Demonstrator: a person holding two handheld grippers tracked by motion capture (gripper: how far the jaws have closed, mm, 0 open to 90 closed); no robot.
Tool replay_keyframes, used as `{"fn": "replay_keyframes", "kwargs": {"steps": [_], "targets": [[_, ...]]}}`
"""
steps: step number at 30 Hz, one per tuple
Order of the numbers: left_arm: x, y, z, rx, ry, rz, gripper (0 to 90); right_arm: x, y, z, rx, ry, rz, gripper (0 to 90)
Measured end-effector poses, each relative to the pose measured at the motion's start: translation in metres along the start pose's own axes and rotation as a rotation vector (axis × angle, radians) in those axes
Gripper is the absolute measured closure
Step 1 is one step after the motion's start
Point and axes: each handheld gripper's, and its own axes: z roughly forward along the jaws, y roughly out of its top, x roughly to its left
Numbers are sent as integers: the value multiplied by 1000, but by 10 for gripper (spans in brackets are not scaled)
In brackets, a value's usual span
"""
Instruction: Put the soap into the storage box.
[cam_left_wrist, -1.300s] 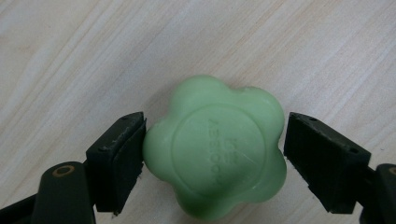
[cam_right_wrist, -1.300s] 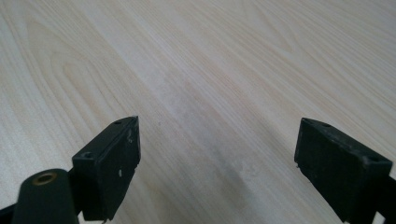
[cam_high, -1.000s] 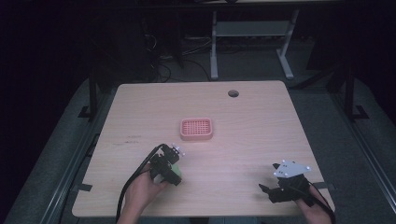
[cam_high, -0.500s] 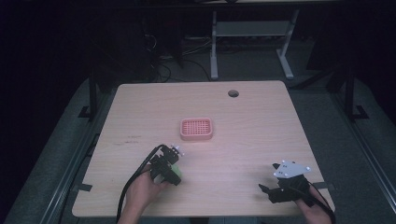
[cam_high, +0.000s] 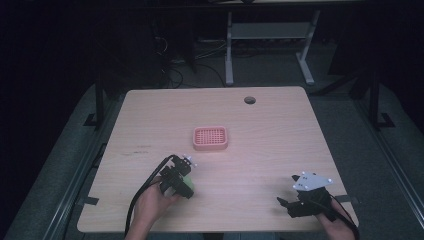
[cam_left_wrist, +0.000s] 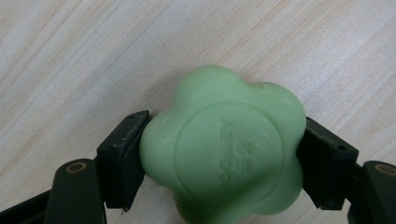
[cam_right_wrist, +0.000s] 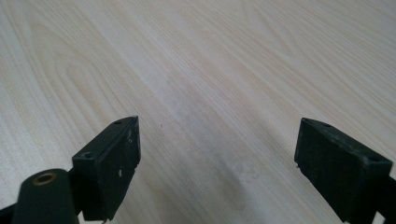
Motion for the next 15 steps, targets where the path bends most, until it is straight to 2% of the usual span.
{"fn": "replay_keyframes", "kwargs": {"steps": [6, 10, 15], "targets": [[0, 0, -2, -15, -6, 21, 264, 0, 0, 0, -4, -2, -4, 138], [0, 2, -5, -41, 5, 12, 264, 0, 0, 0, -5, -2, -4, 138], [0, 6, -11, -52, 5, 17, 264, 0, 0, 0, -6, -3, -2, 138]]}}
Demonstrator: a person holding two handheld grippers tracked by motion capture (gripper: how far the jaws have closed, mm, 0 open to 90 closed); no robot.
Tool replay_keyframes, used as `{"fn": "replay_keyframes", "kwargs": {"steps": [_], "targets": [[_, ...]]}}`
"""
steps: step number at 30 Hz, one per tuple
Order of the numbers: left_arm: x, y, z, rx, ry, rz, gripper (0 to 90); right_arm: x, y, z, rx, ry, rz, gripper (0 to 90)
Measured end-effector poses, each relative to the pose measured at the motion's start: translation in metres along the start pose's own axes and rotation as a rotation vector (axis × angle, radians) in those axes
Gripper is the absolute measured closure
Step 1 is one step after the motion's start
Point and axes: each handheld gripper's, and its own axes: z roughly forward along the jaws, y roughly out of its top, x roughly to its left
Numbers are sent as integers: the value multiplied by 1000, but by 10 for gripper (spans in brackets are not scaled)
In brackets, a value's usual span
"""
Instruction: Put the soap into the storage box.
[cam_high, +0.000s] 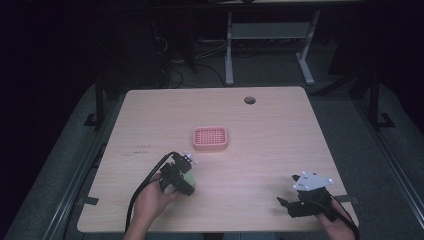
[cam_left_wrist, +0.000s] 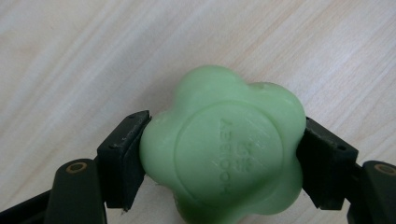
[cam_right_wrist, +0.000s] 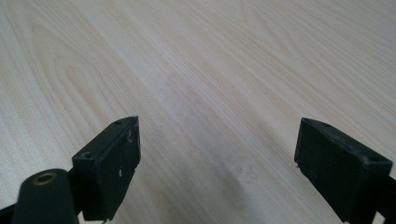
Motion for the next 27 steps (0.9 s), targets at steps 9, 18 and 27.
{"fn": "replay_keyframes", "kwargs": {"steps": [9, 18, 27], "targets": [[5, 14, -6, -10, -8, 23, 265, 0, 0, 0, 1, 0, 8, 138], [8, 28, -10, -23, -11, 33, 265, -1, 0, 0, -2, 1, 13, 138], [12, 41, -11, -29, -27, 40, 265, -1, 0, 0, -3, 3, 18, 138]]}}
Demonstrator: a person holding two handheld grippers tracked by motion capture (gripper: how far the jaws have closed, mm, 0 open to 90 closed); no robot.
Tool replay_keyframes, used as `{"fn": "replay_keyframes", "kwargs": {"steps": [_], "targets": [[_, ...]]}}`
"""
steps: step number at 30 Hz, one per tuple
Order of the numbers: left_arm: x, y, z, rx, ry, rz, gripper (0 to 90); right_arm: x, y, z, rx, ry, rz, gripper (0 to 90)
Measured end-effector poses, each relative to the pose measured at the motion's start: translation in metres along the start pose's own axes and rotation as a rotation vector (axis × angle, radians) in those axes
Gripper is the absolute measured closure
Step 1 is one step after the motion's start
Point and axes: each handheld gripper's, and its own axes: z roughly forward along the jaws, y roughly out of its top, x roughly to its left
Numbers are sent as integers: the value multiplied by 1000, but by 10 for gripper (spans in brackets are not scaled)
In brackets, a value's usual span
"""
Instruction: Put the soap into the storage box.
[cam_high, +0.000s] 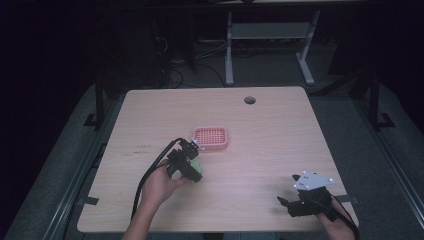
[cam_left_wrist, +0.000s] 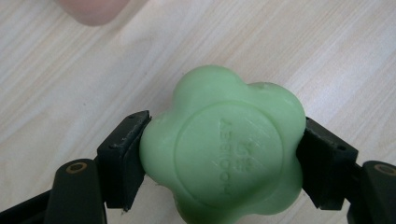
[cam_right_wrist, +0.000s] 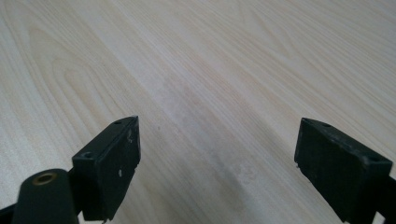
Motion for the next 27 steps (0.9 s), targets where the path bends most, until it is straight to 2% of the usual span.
{"fn": "replay_keyframes", "kwargs": {"steps": [6, 11, 13, 25, 27], "targets": [[6, 10, -3, -20, -14, -10, 265, -1, -1, 1, 2, -2, 0, 138], [8, 17, -5, -16, -13, -2, 265, -2, -1, 0, -1, -6, 11, 138], [9, 20, -6, -17, -19, -11, 265, -2, -1, 0, 0, -7, 10, 138], [17, 40, -11, -11, -14, 7, 265, -3, 0, 1, -1, -7, 11, 138], [19, 47, -12, -13, -24, -8, 265, -3, 0, 1, -4, -7, 14, 138]]}}
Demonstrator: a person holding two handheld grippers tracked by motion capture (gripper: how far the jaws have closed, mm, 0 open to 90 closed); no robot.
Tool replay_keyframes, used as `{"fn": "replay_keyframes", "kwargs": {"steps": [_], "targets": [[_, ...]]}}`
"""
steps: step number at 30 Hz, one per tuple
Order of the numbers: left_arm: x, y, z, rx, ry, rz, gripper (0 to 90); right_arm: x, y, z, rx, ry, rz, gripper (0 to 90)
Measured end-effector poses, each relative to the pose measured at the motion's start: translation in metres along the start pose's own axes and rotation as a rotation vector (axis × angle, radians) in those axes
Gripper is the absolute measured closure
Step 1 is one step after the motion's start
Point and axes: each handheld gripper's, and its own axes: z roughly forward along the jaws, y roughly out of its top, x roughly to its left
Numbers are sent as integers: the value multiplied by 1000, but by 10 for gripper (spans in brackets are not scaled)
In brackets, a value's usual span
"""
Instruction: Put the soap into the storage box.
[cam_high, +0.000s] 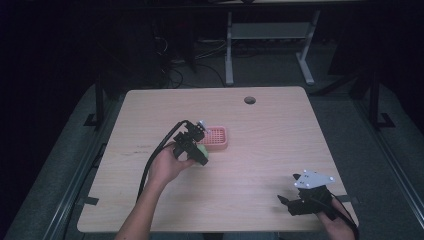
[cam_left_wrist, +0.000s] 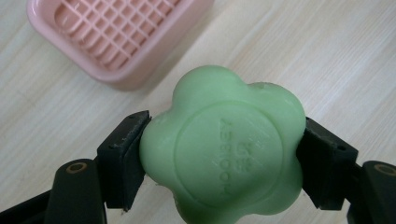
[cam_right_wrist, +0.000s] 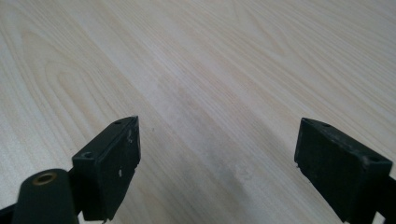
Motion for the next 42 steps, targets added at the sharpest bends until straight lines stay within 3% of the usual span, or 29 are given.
{"fn": "replay_keyframes", "kwargs": {"steps": [7, 20, 40, 42], "targets": [[5, 17, -1, 4, 5, 14, 265, 0, 0, -1, -2, 2, 2, 138], [16, 44, 5, 7, 3, -8, 264, -1, 1, -2, -12, 4, 12, 138], [29, 64, 5, 11, 3, -28, 265, -2, 1, -2, -15, 1, 10, 139], [30, 67, 4, 13, 11, -15, 265, -3, 1, -2, -16, 3, 7, 138]]}}
